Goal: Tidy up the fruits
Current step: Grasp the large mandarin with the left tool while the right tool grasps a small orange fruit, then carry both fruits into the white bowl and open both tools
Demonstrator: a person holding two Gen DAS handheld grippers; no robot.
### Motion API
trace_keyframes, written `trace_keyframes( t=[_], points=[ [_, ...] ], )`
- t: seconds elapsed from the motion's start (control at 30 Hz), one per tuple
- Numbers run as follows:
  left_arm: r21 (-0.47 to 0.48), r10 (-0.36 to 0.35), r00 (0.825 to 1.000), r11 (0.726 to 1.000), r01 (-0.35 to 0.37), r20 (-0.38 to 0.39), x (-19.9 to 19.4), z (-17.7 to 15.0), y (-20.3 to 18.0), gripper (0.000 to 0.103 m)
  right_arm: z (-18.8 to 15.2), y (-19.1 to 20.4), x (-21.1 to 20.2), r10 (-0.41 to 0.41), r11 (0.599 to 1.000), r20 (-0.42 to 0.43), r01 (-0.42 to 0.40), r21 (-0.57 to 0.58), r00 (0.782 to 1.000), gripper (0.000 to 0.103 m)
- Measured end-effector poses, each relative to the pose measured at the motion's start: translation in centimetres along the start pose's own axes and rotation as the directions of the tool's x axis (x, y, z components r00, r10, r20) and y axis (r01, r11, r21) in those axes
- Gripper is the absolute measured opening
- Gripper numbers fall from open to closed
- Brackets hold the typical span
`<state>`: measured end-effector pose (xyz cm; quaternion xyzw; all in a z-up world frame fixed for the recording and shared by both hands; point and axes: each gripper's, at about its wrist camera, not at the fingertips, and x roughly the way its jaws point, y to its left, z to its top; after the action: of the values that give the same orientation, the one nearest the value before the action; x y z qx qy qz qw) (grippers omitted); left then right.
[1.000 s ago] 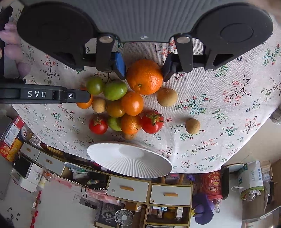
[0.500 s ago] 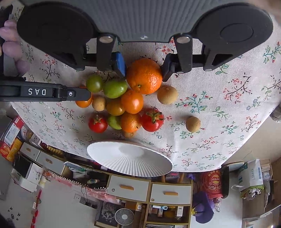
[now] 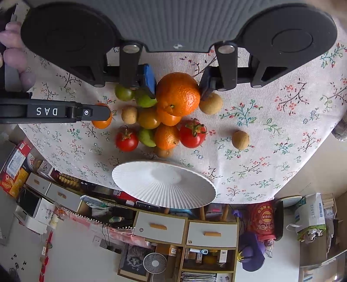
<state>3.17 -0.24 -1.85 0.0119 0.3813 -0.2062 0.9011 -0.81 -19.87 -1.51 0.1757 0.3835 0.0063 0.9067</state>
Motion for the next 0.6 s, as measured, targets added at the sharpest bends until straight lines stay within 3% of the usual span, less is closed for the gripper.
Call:
trace_keyframes(
  t=[0.4, 0.6],
  points=[
    [0.048, -0.021, 1.000, 0.999, 0.020, 0.016, 1.2, 4.9, -1.4, 0.038, 5.0, 0.6, 0.1, -0.002, 1.000, -0.004, 0.002, -0.021, 1.000, 0.026],
    [0.101, -0.089, 0.996, 0.991, 0.086, 0.019, 2.7, 7.5, -1.0, 0.038, 6.9, -0.1, 1.9, 0.045, 0.999, -0.012, -0.045, 0.006, 0.999, 0.026]
  ],
)
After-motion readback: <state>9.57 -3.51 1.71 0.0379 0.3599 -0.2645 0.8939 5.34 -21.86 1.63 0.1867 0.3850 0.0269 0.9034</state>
